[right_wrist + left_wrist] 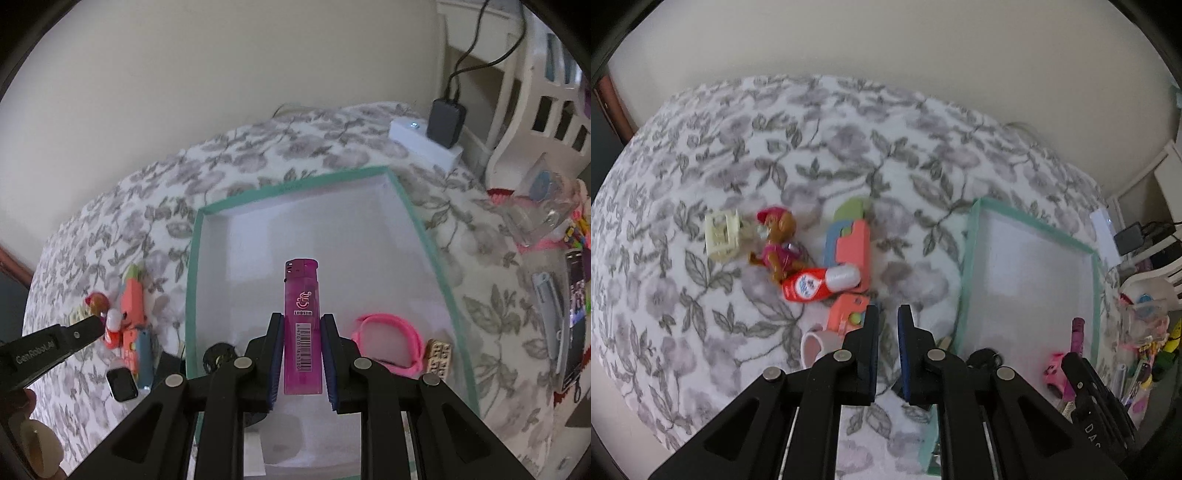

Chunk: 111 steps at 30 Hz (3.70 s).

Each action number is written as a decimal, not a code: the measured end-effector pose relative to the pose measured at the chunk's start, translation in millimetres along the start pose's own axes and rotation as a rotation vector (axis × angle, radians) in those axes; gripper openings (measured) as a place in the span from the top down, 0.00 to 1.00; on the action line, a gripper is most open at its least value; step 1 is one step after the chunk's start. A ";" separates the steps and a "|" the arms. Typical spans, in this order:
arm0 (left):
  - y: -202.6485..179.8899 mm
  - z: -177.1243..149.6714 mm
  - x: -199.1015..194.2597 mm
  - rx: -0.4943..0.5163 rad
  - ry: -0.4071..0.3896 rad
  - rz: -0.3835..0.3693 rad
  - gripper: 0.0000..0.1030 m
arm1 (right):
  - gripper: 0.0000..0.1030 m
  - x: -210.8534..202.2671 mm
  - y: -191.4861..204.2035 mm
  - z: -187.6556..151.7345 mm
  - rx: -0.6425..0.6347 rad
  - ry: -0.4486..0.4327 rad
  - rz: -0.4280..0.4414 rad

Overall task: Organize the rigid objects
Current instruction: 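Lower the charger block into the tray with the left tool while the right holds the lighter above it, then open the left tool to drop the charger while the right releases the lighter in the tray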

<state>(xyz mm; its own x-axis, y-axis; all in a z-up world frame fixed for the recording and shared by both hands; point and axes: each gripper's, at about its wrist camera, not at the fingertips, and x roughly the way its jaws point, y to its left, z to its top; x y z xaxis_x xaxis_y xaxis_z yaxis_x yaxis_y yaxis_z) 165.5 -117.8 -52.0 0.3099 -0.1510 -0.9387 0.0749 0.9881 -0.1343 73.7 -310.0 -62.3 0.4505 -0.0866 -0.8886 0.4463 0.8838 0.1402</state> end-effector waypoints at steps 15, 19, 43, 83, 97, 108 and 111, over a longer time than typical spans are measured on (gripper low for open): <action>-13.7 -21.5 22.0 0.106 0.133 -0.075 0.52 | 0.79 9.3 -1.8 -8.6 0.007 0.058 -0.022; -22.5 -27.7 24.0 0.173 0.143 -0.034 0.52 | 0.79 12.6 -1.4 -9.6 0.003 0.072 -0.022; -49.9 -43.2 54.3 0.292 0.141 0.029 0.70 | 0.79 22.0 -0.5 -11.9 0.000 0.116 -0.030; -102.1 -28.9 26.7 0.279 -0.070 -0.169 0.71 | 0.79 21.0 -42.0 -4.9 0.136 0.044 -0.074; -97.8 -32.0 31.3 0.263 -0.039 -0.134 0.69 | 0.79 25.3 -45.4 -7.4 0.141 0.057 -0.092; -63.3 -19.1 18.5 0.177 -0.045 0.011 0.30 | 0.49 21.3 -35.6 -9.3 0.099 0.038 -0.130; -48.2 -15.6 14.3 0.130 -0.046 0.034 0.16 | 0.37 18.6 -34.5 -9.5 0.098 0.026 -0.128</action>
<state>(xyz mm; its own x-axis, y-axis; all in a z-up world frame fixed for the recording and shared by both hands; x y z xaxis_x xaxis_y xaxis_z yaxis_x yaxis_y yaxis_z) 151.6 -167.2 -63.9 0.3568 -0.1219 -0.9262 0.1849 0.9811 -0.0578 59.3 -337.8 -87.8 0.3649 -0.1827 -0.9129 0.5729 0.8170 0.0655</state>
